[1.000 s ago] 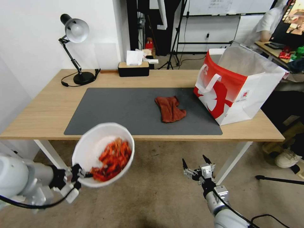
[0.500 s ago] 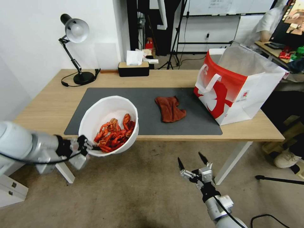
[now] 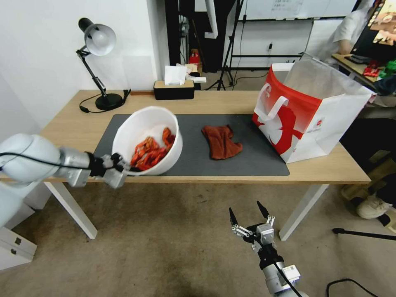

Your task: Sweep shrimp from table into container with towel, then put container into takeout bag.

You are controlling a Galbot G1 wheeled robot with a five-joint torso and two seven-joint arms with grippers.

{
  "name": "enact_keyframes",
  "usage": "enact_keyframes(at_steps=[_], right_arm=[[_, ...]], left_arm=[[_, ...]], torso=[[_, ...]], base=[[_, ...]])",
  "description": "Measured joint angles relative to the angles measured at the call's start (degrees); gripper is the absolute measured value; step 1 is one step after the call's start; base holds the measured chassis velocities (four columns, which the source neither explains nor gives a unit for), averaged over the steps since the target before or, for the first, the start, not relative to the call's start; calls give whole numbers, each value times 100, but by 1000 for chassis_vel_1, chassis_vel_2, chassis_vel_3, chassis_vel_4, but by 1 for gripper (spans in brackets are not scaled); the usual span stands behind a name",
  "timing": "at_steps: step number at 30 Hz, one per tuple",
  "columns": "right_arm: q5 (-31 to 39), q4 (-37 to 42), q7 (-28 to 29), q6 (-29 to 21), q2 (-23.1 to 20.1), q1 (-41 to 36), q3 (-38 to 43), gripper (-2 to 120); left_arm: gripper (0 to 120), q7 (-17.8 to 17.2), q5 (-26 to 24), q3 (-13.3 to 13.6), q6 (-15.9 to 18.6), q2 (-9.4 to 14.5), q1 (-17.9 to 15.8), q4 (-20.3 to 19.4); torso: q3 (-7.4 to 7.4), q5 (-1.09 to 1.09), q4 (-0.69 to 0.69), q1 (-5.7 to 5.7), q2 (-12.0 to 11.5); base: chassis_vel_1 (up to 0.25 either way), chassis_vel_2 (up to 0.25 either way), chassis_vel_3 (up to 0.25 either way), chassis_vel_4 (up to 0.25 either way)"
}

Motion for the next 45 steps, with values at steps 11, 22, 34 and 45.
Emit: enact_keyframes(at_steps=[11, 22, 34, 45], right_arm=[[-20, -58, 26, 2, 24, 24, 165, 100], [-22, -58, 3, 2, 76, -95, 333, 100], [-49, -215, -51, 4, 245, -104, 379, 100], [-48, -328, -57, 4, 294, -33, 390, 100]], left_arm=[[0, -28, -371, 1999, 385, -741, -2247, 752], [0, -32, -300, 3216, 455, -1960, -3900, 1958], [0, -338, -204, 3942, 263, -3612, -5263, 3666], [0, -745, -203, 4028, 179, -4958, -5986, 4856]], torso=[[0, 2, -1, 0, 0], [0, 1, 2, 0, 0], [0, 0, 3, 0, 0], [0, 2, 1, 0, 0]], base=[[0, 0, 0, 0], [0, 0, 0, 0], [0, 0, 0, 0], [0, 0, 0, 0]])
